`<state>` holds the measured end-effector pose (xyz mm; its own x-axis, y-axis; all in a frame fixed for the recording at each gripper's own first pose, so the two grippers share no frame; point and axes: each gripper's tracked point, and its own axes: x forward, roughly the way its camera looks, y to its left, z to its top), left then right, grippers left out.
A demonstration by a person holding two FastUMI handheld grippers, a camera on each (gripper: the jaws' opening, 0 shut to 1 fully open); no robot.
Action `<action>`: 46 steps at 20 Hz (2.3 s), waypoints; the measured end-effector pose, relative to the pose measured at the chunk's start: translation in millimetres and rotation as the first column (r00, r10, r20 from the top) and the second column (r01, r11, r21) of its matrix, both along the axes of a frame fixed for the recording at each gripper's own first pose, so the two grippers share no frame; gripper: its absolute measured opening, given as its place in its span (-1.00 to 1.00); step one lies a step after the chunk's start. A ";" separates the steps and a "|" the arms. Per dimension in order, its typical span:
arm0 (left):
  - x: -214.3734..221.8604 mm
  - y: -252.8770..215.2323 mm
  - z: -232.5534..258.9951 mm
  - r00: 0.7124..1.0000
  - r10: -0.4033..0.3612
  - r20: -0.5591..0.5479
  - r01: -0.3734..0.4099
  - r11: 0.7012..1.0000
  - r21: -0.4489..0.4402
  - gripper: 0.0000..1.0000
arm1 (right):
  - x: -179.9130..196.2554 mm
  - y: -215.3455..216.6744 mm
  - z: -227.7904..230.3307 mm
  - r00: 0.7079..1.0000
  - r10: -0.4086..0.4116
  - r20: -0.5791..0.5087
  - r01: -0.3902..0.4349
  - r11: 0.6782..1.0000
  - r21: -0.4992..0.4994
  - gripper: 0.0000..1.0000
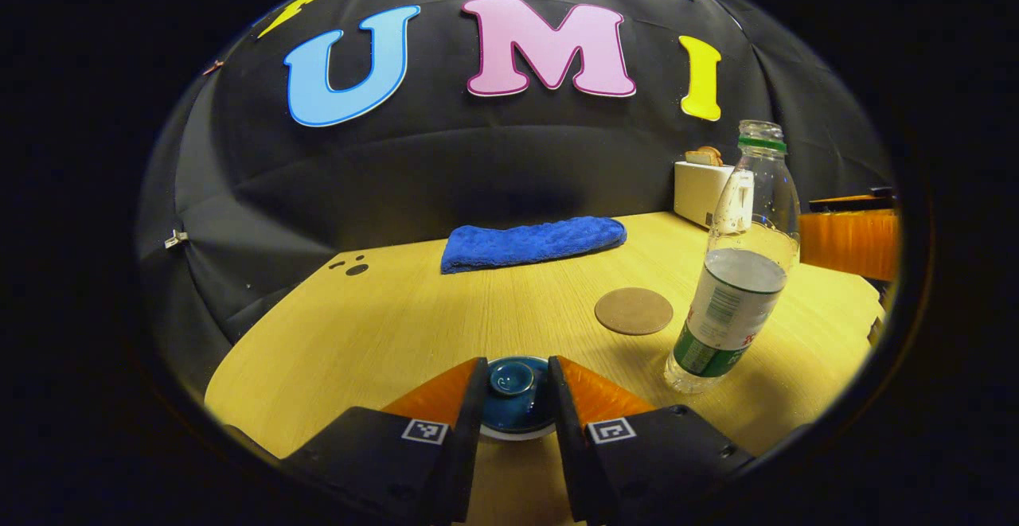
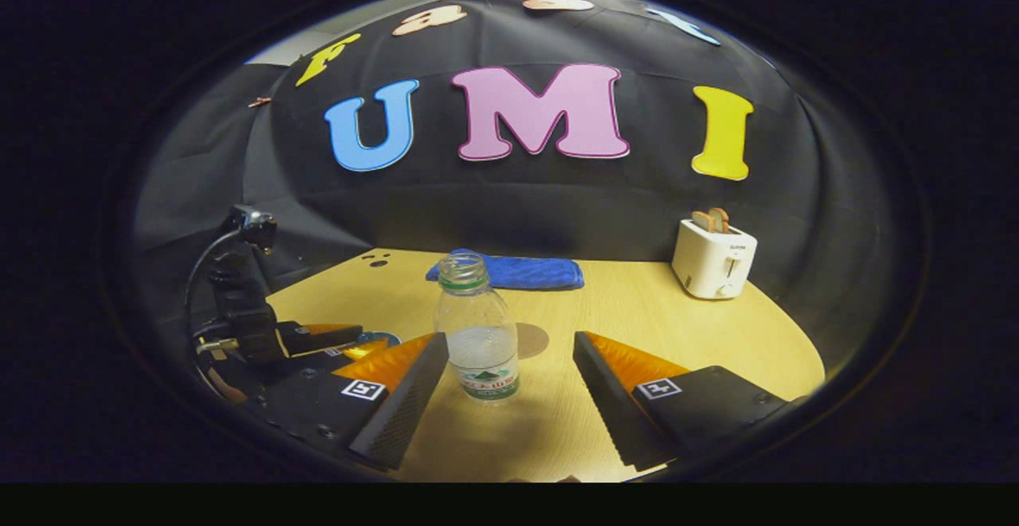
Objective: Open the teacup lid with one hand, grasp the water bottle and pour water into the teacup with the other hand; after pouring, place the water bottle on the coaster and then close the teacup lid.
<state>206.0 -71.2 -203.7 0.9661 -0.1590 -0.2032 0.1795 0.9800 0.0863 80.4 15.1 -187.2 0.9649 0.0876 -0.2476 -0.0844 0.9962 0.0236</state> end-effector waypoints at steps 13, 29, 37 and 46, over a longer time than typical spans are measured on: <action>-0.5 5.8 6.0 1.000 0.009 0.002 -0.009 0.998 -0.058 -0.44 | 13.3 19.2 -16.8 0.999 0.046 0.024 -0.046 0.999 -0.022 0.96; -25.9 59.8 30.5 0.998 0.062 0.013 -0.061 0.996 -0.064 -0.47 | 54.5 30.6 -43.3 1.000 -0.018 0.025 0.018 1.000 0.022 0.95; -32.6 79.0 34.3 0.997 0.081 0.014 -0.080 0.995 -0.063 -0.46 | 60.9 38.9 -48.6 1.000 0.006 0.023 -0.005 0.999 -0.050 0.59; -51.8 113.1 52.5 0.992 0.118 0.046 -0.114 0.990 -0.085 -0.47 | 72.6 54.3 -12.8 0.987 0.145 0.062 -0.110 0.915 -0.389 0.45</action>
